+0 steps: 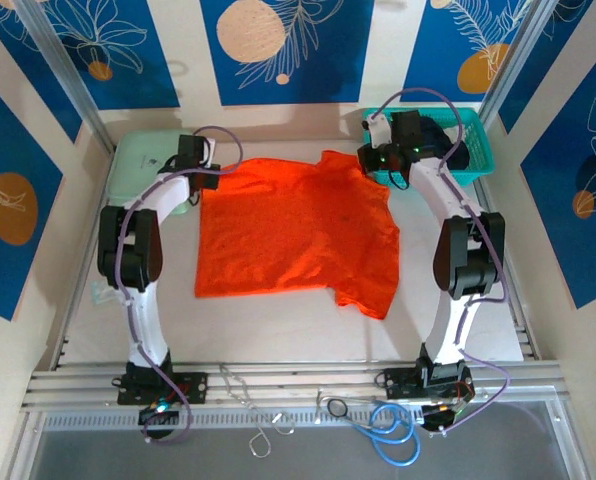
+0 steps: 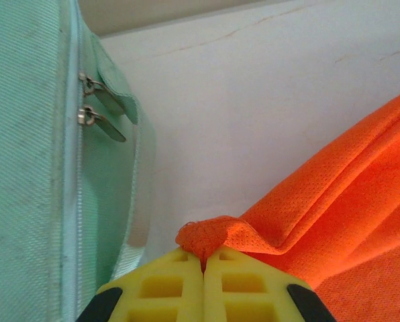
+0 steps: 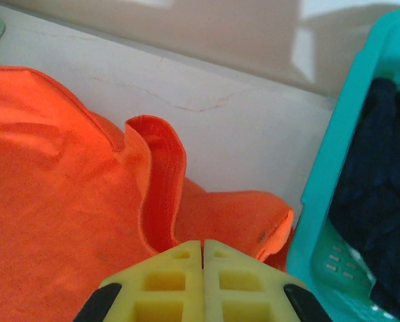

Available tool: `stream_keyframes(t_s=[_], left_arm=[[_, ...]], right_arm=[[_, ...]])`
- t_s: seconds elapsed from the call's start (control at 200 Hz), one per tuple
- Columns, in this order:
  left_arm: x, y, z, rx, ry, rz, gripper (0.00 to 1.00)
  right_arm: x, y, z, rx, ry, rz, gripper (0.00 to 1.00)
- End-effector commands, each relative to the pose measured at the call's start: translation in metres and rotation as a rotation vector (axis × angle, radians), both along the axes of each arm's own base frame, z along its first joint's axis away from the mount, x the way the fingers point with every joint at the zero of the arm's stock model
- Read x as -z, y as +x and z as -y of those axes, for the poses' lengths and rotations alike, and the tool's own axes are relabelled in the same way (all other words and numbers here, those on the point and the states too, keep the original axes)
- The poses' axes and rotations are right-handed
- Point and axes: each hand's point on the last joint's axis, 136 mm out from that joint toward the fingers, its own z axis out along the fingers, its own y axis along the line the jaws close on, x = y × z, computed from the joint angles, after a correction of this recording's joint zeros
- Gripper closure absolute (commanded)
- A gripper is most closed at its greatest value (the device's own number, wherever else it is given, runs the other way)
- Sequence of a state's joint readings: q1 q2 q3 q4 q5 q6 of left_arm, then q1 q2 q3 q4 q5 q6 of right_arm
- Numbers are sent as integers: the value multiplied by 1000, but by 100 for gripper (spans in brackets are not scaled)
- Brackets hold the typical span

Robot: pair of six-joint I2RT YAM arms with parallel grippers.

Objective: Fold and stack the t-shirts

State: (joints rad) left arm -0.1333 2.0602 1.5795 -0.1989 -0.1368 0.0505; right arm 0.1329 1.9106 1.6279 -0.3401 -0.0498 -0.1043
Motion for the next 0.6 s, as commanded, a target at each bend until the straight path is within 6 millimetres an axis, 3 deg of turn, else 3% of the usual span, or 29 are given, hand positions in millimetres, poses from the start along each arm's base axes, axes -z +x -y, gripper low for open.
stream_keyframes(t_s=[0.0, 0.595], left_arm=[[-29, 2, -13, -6, 33, 68, 100], [-12, -10, -26, -35, 77, 37, 100]], right_arm=[[-24, -8, 1, 4, 54, 55, 100], [-8, -46, 29, 62, 102, 17, 100]])
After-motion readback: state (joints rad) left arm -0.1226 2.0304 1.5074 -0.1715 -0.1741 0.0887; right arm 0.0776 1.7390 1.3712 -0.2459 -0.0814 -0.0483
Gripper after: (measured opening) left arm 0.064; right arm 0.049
